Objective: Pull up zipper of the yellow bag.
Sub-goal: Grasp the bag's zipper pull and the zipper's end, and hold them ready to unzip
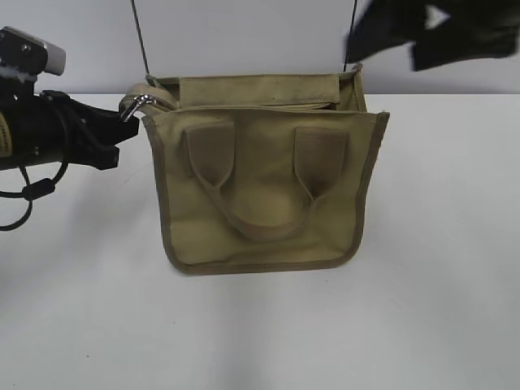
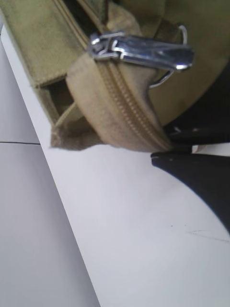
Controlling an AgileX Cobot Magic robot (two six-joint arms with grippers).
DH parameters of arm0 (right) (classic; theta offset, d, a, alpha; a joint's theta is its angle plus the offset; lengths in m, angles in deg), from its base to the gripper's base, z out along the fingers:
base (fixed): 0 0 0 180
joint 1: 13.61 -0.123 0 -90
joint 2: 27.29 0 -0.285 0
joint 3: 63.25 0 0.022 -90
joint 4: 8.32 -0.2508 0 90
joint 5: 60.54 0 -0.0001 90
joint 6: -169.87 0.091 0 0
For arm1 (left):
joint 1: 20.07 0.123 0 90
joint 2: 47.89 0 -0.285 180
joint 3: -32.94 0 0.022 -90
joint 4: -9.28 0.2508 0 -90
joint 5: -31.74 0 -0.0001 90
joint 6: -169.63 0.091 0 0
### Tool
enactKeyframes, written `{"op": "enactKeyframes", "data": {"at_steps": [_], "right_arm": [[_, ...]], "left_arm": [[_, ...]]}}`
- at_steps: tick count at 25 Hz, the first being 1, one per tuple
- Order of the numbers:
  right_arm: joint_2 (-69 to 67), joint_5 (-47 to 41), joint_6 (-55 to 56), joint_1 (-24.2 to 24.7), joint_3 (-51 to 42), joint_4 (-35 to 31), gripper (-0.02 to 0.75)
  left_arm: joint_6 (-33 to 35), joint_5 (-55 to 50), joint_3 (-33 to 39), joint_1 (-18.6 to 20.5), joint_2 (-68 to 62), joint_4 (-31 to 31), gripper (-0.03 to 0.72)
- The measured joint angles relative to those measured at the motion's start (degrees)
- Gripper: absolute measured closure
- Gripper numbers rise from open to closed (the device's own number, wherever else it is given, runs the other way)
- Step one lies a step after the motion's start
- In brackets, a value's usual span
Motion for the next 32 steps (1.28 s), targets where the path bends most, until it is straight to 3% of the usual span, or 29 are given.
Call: {"op": "enactKeyframes", "data": {"at_steps": [4,7,10,15,22,32], "right_arm": [[-14.2,0.0,7.2,-9.6,14.0,1.8,0.214],[-24.4,-1.2,8.2,-13.3,25.8,0.7,0.214],[-33.4,-5.0,8.5,-14.9,37.2,-1.0,0.222],[-43.9,-12.8,8.6,-15.1,50.7,-5.2,0.309],[-48.1,-16.5,8.0,-15.1,53.8,-8.2,0.351],[-52.2,-13.6,8.6,-14.9,53.8,-7.7,0.353]], "left_arm": [[0.0,0.1,0.0,0.3,0.0,0.0,0.683],[0.0,0.2,0.0,1.1,0.0,0.1,0.683],[0.1,0.2,0.0,1.7,0.1,0.1,0.683],[0.1,0.5,0.0,1.7,0.0,0.2,0.683],[0.1,1.6,0.0,1.7,0.0,0.1,0.683],[0.1,2.0,0.0,1.8,2.0,-0.1,0.683]]}}
